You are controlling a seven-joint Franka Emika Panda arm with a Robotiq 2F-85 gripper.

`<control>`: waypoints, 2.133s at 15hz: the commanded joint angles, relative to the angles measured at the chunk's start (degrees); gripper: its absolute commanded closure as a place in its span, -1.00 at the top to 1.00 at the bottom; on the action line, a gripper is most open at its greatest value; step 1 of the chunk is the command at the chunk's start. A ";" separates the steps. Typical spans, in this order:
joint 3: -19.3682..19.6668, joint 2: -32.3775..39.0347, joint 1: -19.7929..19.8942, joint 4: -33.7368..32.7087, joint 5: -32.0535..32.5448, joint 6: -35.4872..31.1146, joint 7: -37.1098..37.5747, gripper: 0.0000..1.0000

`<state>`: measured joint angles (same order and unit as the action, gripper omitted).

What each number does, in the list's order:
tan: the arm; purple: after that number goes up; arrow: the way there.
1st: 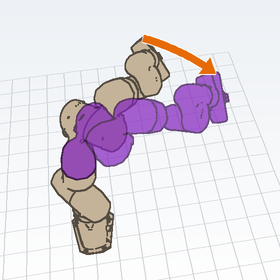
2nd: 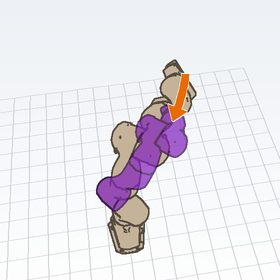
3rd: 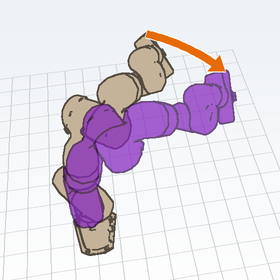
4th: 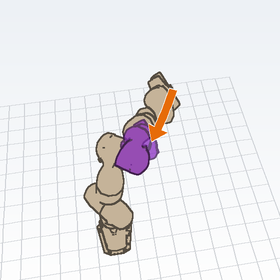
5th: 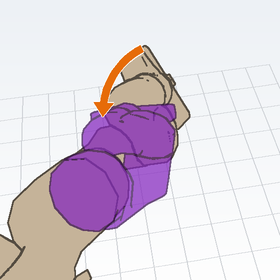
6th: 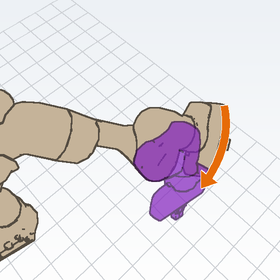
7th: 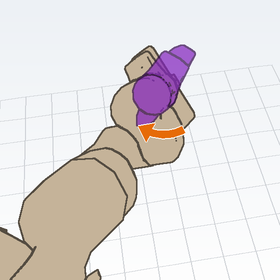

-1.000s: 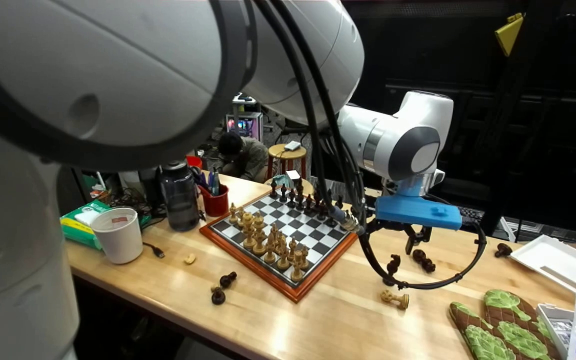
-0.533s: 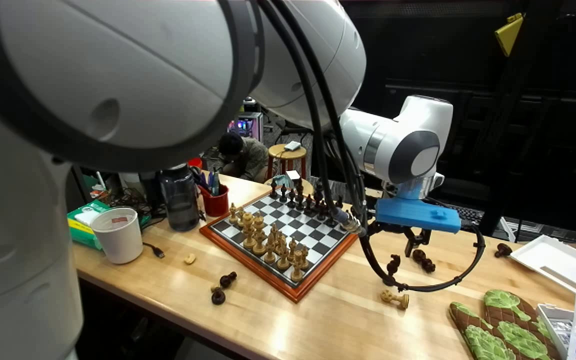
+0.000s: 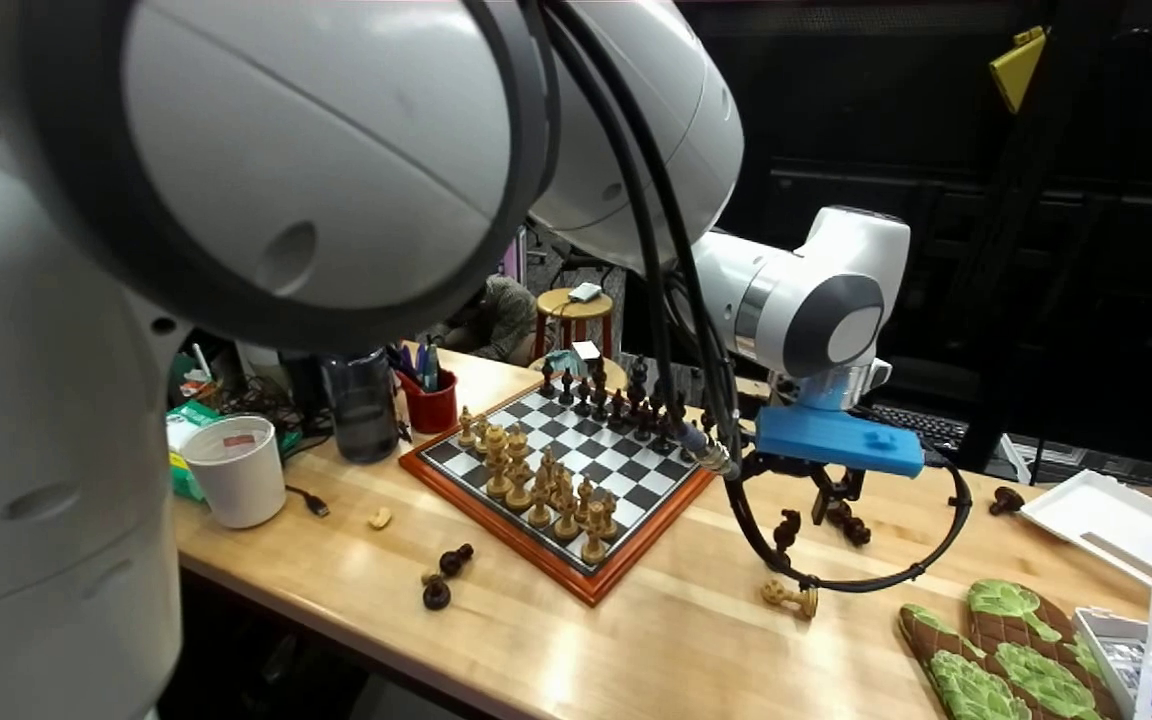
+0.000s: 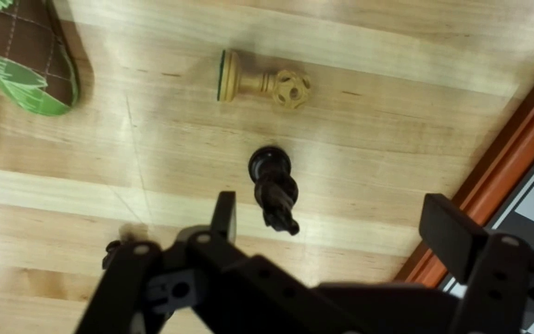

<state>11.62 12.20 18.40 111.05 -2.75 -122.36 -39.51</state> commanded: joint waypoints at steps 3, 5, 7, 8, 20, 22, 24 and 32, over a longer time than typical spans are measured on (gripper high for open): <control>0.00 1.10 0.90 -1.91 -0.98 1.93 -0.34 1.00; -0.05 1.74 1.12 -2.44 -1.00 1.87 -0.28 1.00; -0.17 2.34 1.40 -2.89 -1.37 2.00 -0.66 1.00; -0.23 2.75 1.53 -3.18 -1.53 1.93 -0.80 1.00; -0.68 5.46 2.11 -6.02 -2.66 2.65 -1.05 -0.57; -0.69 5.69 2.14 -6.35 -2.50 2.89 -0.89 -0.87; -0.72 5.86 2.16 -6.90 -2.36 3.18 -0.72 -0.96; -1.97 5.00 0.34 -8.20 -0.32 5.39 -0.08 -0.91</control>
<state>10.39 18.25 19.48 103.86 -4.46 -119.07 -39.86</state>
